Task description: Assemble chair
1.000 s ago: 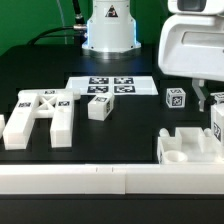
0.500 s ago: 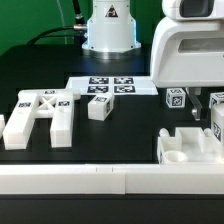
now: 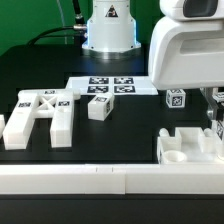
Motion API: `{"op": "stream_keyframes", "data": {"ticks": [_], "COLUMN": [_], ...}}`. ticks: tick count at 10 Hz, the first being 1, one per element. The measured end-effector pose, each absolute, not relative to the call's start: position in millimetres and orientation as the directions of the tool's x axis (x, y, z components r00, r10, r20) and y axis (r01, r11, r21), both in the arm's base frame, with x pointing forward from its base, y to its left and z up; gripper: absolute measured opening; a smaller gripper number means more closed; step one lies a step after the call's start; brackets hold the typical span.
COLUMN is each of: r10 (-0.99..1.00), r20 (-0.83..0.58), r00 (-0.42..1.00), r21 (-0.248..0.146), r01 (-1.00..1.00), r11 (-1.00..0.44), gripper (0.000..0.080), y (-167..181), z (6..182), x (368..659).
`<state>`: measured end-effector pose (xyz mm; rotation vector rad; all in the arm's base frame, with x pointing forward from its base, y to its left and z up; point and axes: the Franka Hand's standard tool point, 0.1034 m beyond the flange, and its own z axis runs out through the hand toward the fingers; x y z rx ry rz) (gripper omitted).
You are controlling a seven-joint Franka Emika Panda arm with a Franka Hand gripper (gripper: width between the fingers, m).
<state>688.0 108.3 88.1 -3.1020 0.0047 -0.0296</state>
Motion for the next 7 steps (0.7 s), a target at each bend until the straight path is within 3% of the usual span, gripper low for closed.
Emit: {"op": "stream_keyframes", "data": {"ticks": [3,7], "r10": [-0.036,-0.39], "r20": [0.018,0.0], "r00": [0.999,0.921], "r21": [-0.04,-0.048], "r01": [-0.035,-0.39], "r11": [-0.999,-0.92], "gripper": [0.0288,0.0288], "y": [108.5,107.4], "z": [87.9,87.4], "x": [687.8,687.8]}}
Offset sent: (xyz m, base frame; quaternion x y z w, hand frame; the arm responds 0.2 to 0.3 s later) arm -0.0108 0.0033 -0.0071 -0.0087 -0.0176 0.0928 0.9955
